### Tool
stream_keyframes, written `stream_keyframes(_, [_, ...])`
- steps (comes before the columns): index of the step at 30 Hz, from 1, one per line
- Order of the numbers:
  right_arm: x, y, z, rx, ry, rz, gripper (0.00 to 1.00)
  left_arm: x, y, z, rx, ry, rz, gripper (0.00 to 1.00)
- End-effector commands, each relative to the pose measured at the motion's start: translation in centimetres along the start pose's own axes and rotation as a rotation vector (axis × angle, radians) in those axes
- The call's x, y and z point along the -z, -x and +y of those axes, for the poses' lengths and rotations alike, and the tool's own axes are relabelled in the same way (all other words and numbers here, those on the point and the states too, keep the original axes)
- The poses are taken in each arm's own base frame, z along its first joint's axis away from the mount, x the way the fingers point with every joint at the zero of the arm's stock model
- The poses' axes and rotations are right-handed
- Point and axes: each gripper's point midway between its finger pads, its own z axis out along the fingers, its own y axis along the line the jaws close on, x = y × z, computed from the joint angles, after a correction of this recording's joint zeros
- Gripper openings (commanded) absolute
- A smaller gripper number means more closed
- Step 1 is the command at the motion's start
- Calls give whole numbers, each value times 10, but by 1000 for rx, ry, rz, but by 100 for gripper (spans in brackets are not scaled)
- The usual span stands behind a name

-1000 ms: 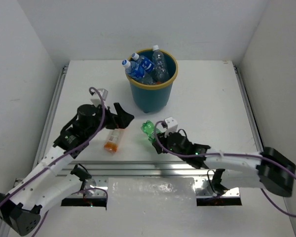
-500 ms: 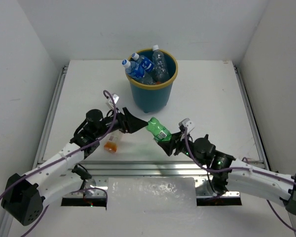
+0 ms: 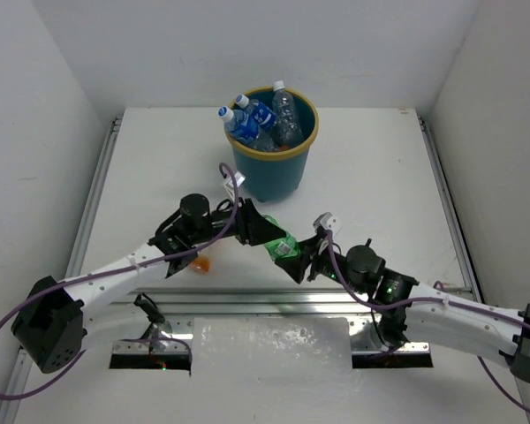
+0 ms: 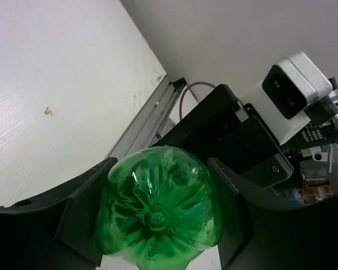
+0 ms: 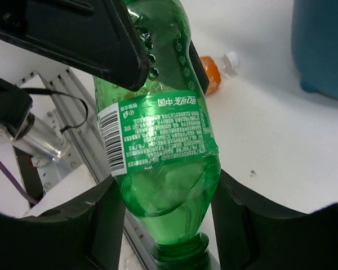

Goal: Put the plastic bottles in the bin

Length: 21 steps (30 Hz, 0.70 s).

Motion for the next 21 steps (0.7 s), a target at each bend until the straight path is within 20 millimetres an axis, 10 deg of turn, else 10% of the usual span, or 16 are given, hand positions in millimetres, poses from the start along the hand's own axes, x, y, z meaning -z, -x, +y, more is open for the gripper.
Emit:
stream_keyframes(1, [2, 55, 4, -18, -11, -192, 9, 3, 26, -55, -83, -168, -33, 2])
stream_keyframes(3, [4, 58, -1, -20, -40, -203, 10, 6, 25, -59, -80, -176, -25, 0])
stream_keyframes(5, [5, 66, 0, -10, -39, -218, 33, 8, 25, -61, -79, -169, -25, 0])
stream_keyframes(6, [6, 62, -2, -9, -52, -198, 52, 9, 33, -61, -84, -143, -56, 0])
stream_keyframes(7, [7, 62, -4, -7, -64, -195, 98, 10, 47, -67, -127, -125, -91, 0])
stream_keyframes(21, [78, 52, -67, 9, -456, -17, 99, 54, 272, -64, -316, 562, -623, 0])
